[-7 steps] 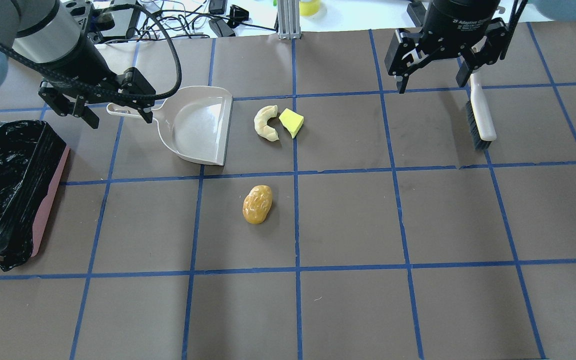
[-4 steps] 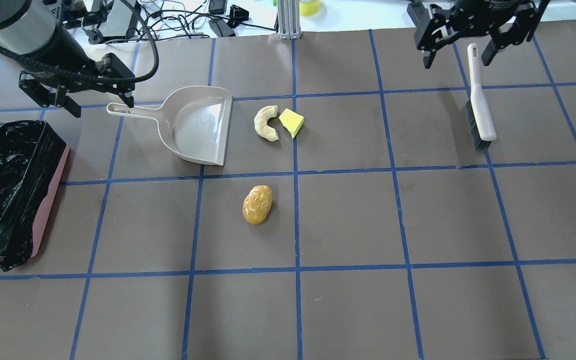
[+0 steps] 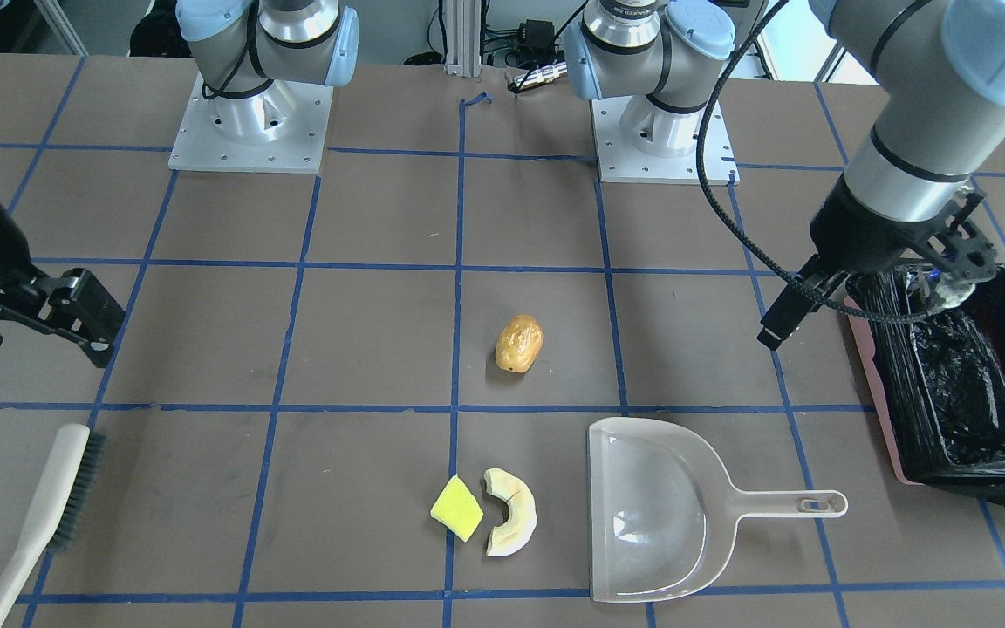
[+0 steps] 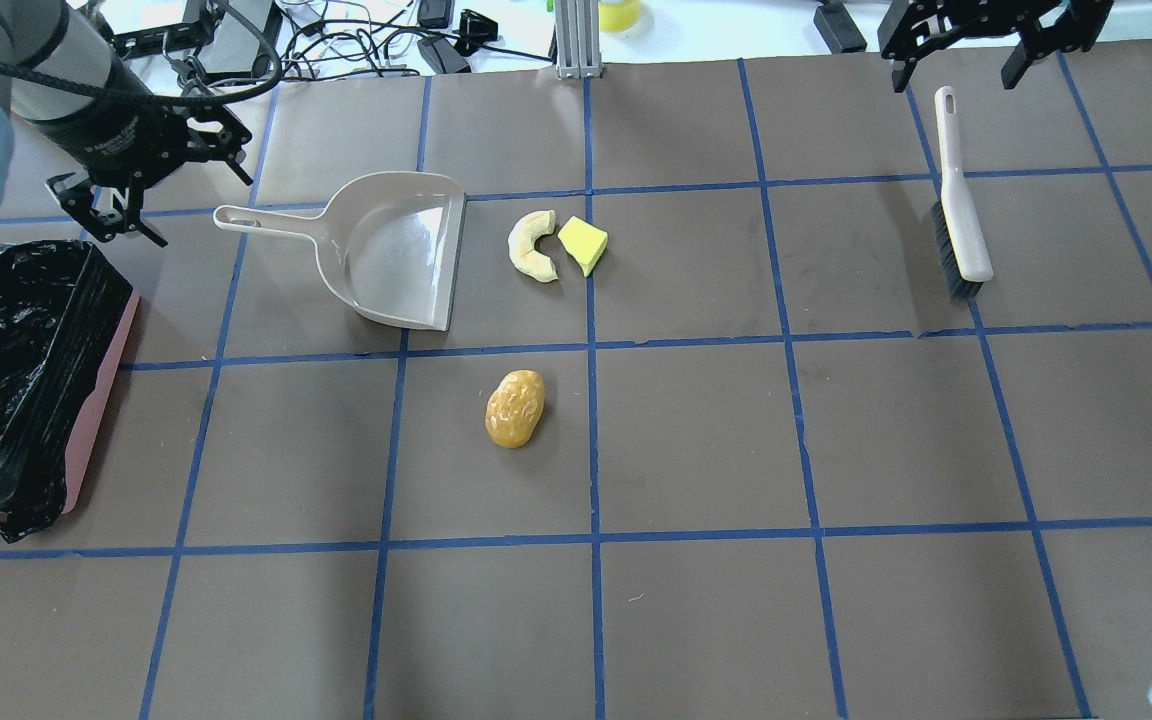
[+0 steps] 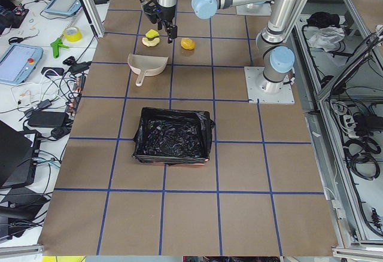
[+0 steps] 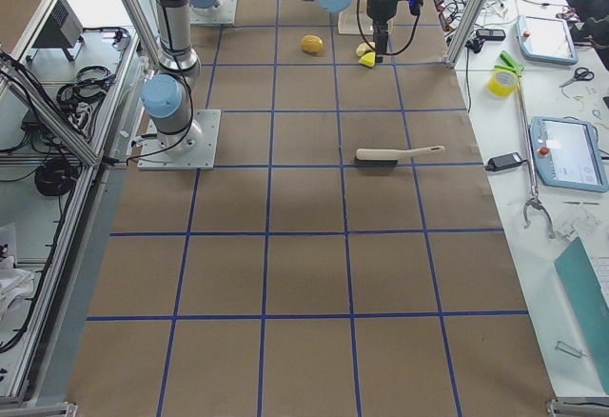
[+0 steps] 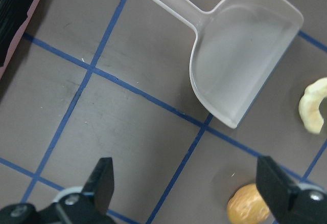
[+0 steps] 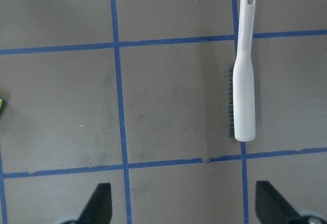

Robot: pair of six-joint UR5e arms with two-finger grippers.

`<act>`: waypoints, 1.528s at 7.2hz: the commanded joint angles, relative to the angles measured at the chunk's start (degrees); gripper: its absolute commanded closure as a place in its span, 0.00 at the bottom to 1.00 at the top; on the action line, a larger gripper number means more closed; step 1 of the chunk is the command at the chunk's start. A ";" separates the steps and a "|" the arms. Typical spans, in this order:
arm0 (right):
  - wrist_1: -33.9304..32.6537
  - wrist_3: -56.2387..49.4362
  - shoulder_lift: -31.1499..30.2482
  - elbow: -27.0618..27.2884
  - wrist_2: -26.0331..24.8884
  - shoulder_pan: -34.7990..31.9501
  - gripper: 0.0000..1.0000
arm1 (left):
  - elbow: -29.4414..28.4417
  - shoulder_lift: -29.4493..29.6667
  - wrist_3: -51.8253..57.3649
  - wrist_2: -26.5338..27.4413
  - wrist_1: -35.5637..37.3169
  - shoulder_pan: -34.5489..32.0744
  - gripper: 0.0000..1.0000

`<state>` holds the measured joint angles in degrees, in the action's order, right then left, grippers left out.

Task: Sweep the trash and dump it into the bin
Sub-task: 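Move the left gripper to the dustpan handle while the right gripper approaches the brush, then grasp the dustpan handle with the left gripper while the right gripper grasps the brush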

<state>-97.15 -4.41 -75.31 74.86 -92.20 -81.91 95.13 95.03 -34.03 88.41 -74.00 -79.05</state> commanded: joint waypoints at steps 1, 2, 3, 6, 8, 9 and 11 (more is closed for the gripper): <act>-7.75 -2.44 5.23 -1.55 -0.53 4.97 0.00 | 5.75 1.99 -9.02 0.01 8.39 -0.05 0.00; -11.45 -5.06 8.91 -1.91 -0.61 6.31 0.00 | 5.33 2.78 -11.21 -0.08 8.52 0.04 0.00; -16.27 -5.52 12.52 -1.91 -0.53 7.71 0.00 | 4.72 4.79 -16.63 -0.08 9.04 0.04 0.00; -26.32 -5.87 23.50 -4.71 0.27 9.83 0.00 | 0.16 13.49 -27.47 1.23 20.71 0.04 0.02; -30.53 -5.70 27.65 -5.08 2.10 9.92 0.01 | -2.49 17.10 -30.30 2.82 21.43 0.04 0.05; -32.91 -5.61 29.67 -4.99 2.55 9.92 0.01 | -2.76 18.60 -30.83 3.00 22.57 0.04 0.04; -31.79 -5.79 29.78 -4.56 2.64 9.66 0.05 | -3.11 21.85 -31.27 6.42 27.65 0.04 0.02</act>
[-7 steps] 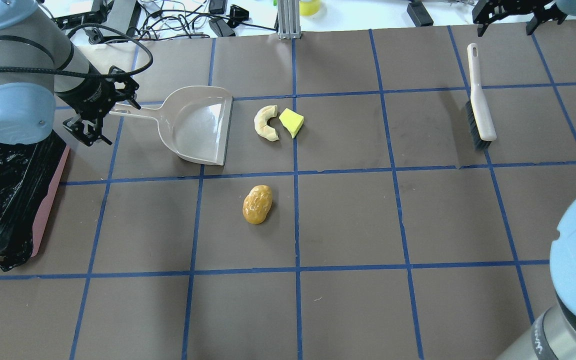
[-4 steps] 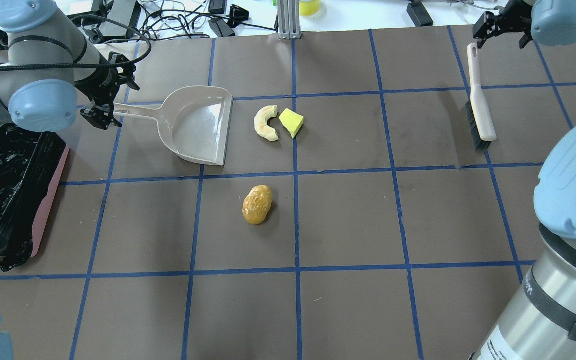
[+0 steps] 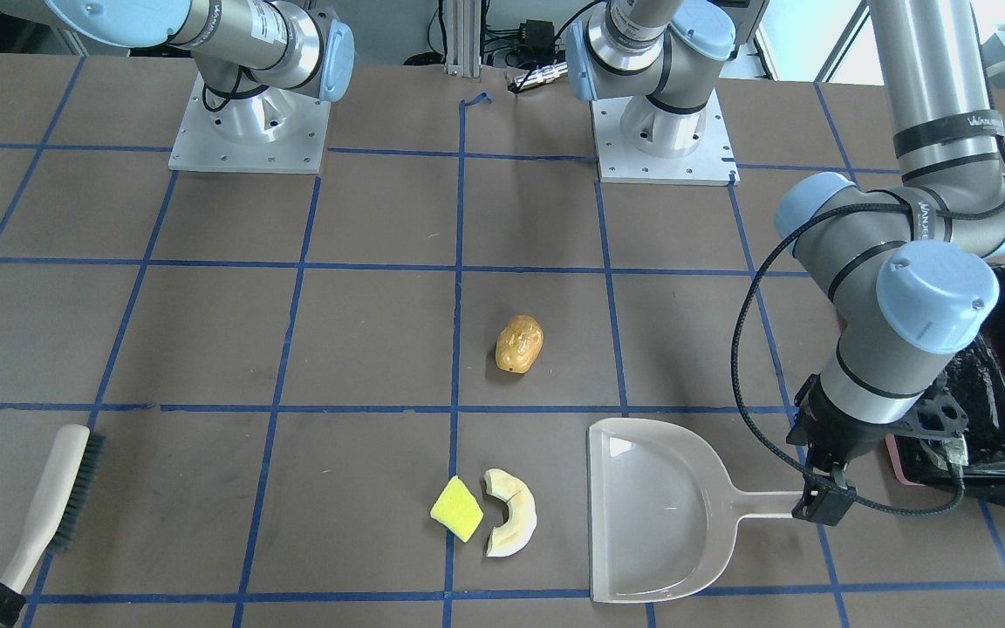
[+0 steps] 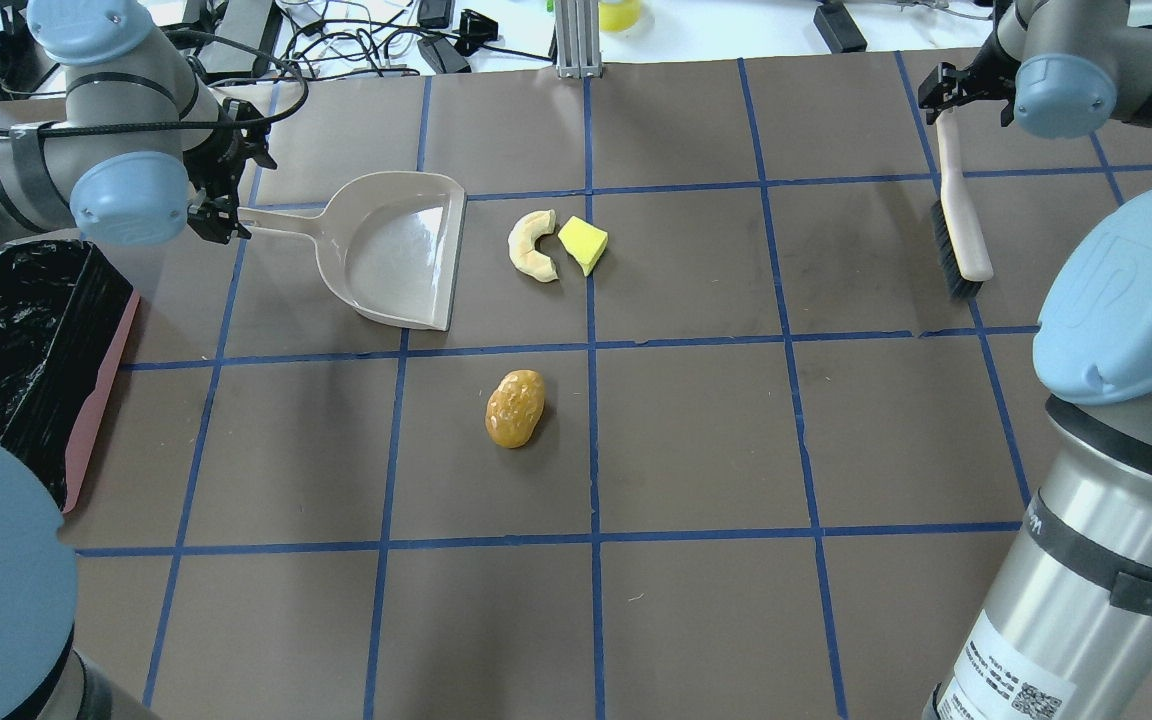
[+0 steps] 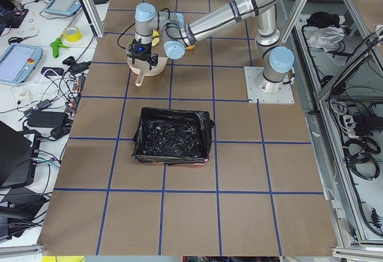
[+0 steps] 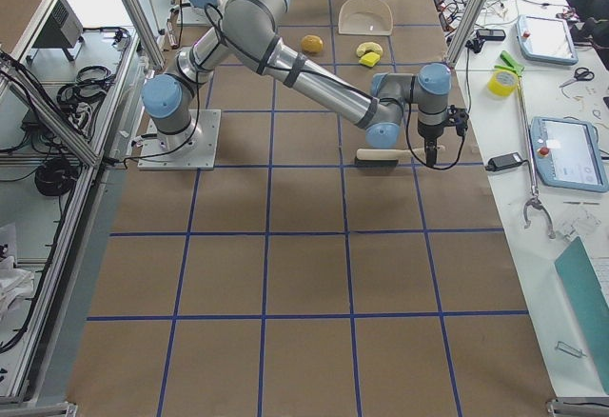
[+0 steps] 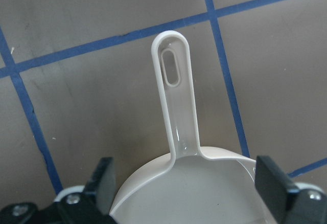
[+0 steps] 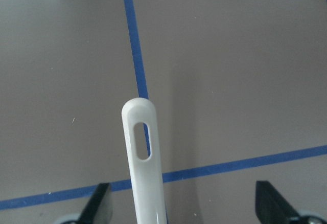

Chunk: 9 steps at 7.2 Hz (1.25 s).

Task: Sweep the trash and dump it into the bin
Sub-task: 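Grasp the dustpan handle with the left gripper while the right gripper grasps the brush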

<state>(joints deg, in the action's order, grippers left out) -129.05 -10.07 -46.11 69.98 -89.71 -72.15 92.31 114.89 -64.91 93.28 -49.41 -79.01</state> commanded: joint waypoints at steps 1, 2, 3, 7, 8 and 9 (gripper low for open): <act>1.07 -0.12 0.50 0.42 0.50 -0.09 0.09 | -0.63 3.40 -0.57 1.64 3.70 0.00 0.02; 2.03 -0.12 0.24 0.51 1.64 -0.09 0.15 | -1.59 4.45 -1.09 1.64 3.71 0.00 0.03; 2.30 -0.38 0.23 0.77 3.04 -0.09 0.18 | -1.95 5.42 -3.10 1.56 3.71 0.00 0.02; 1.96 -1.96 0.23 0.86 3.76 -0.09 0.36 | -2.04 7.28 -3.73 1.64 3.71 0.00 0.14; 1.87 -2.06 0.15 0.86 3.76 -0.09 0.39 | -2.13 7.54 -3.91 1.64 3.71 0.00 0.13; 1.78 -2.14 0.23 0.77 3.76 -0.09 0.48 | -2.30 7.54 -3.91 1.64 3.80 0.00 0.25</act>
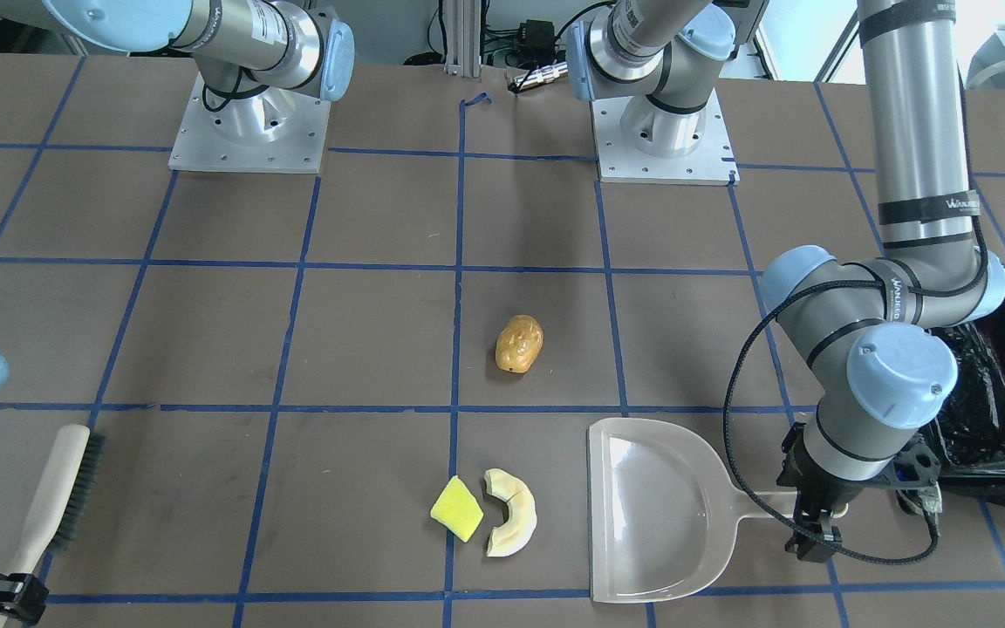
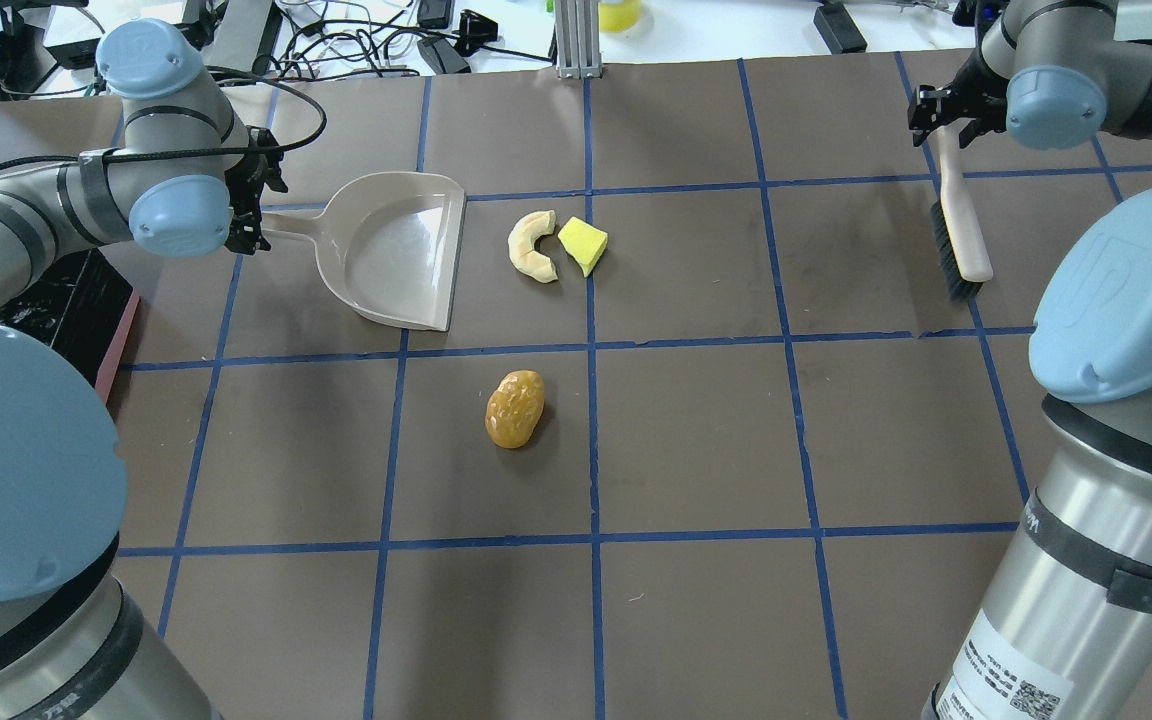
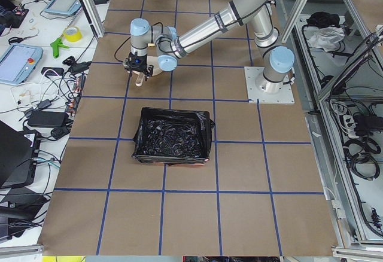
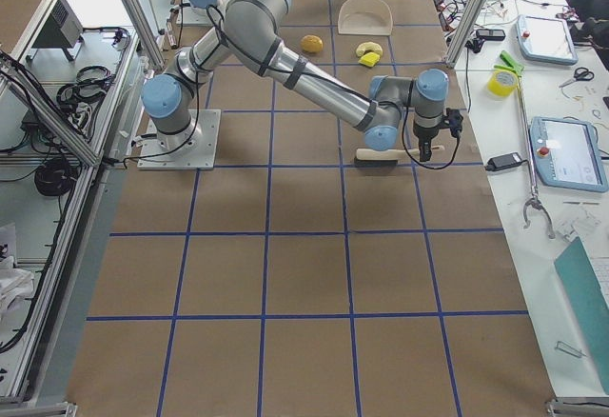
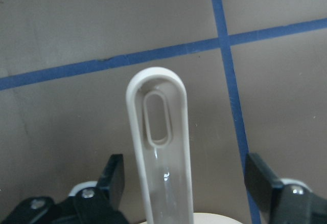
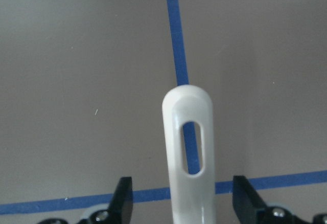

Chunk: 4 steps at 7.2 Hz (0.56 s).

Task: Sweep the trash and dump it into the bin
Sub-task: 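Grasp the dustpan handle with the left gripper while the right gripper grasps the brush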

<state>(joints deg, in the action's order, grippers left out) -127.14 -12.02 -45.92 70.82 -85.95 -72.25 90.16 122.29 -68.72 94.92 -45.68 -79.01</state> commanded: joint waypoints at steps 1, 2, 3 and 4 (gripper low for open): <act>-0.21 -0.37 0.04 -0.07 -0.01 0.00 0.56 | -0.33 -0.03 0.25 -0.35 0.07 0.00 0.60; -0.13 -0.55 0.04 -0.07 -0.01 0.09 0.68 | -0.16 -0.38 0.60 -0.96 -0.02 -0.09 0.98; 0.14 -0.81 -0.05 -0.07 -0.01 0.09 0.76 | 0.01 -0.56 0.95 -2.79 -0.02 -0.17 1.00; 0.31 -0.81 -0.05 -0.15 -0.01 0.09 0.83 | 0.19 -0.65 1.48 -4.81 -0.02 -0.09 1.00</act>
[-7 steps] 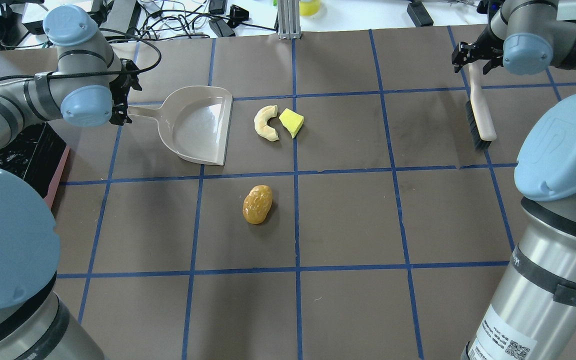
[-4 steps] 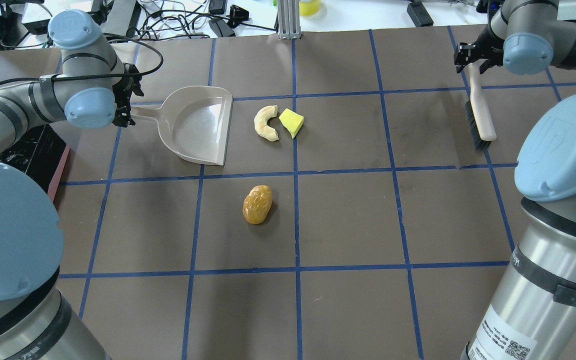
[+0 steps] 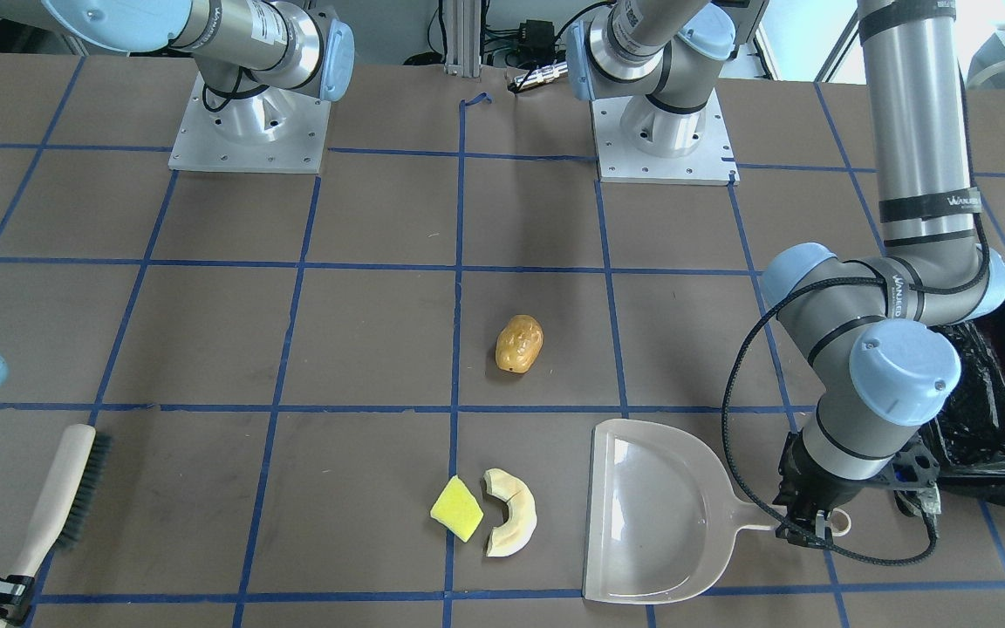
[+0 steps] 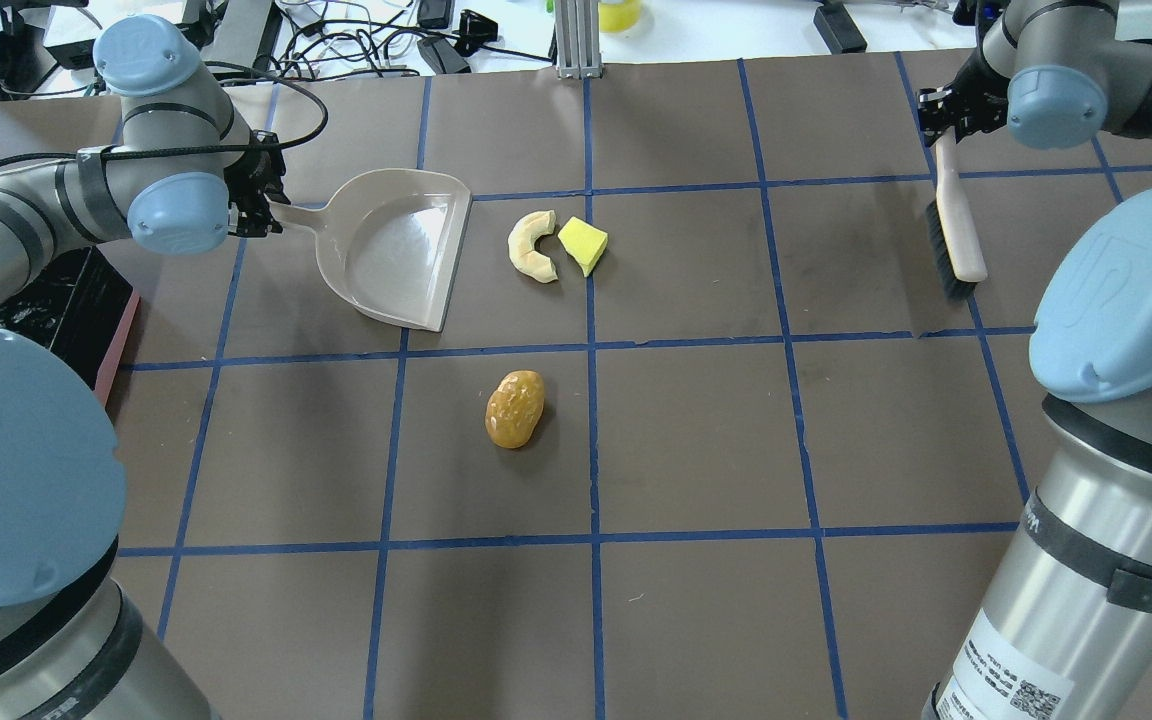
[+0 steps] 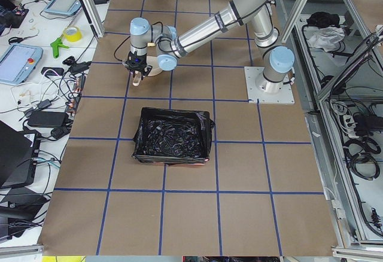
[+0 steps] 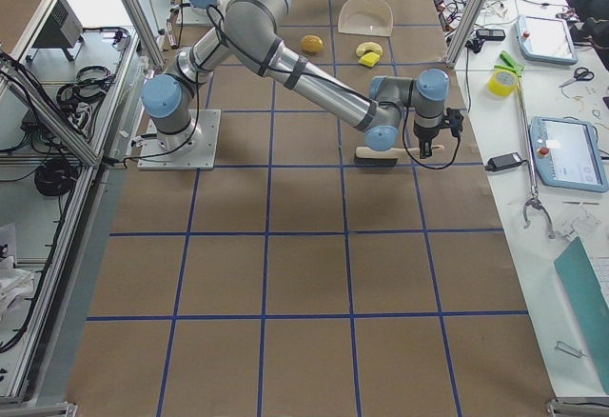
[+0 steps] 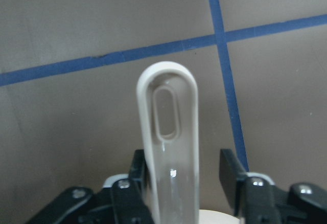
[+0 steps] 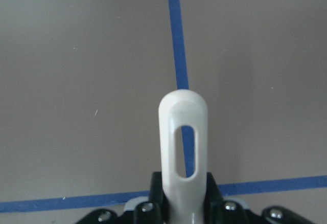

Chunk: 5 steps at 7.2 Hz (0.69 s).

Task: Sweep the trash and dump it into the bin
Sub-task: 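Grasp the dustpan handle with the left gripper while the right gripper grasps the brush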

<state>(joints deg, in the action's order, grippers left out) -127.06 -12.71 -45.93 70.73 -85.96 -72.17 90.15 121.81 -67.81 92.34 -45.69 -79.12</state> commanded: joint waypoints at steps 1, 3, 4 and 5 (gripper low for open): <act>0.15 -0.12 -0.21 -0.15 0.00 -0.07 0.88 | 0.11 -0.61 0.57 -1.90 -0.10 0.02 1.00; -0.03 1.19 -2.57 0.02 0.09 -1.56 0.89 | -0.24 -2.89 3.72 0.80 -0.45 -0.15 1.00; -0.12 3.98 -3.02 0.02 -0.61 -4.09 0.89 | -0.24 -3.25 3.83 8.22 -0.62 -0.76 1.00; -0.38 8.01 -3.20 0.11 -0.79 -6.99 0.89 | -0.24 -3.86 3.65 10.56 -0.63 -1.99 1.00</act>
<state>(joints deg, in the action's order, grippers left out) -127.19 -8.76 -48.63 70.75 -86.38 -75.99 89.94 118.71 -64.32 98.37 -46.22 -79.98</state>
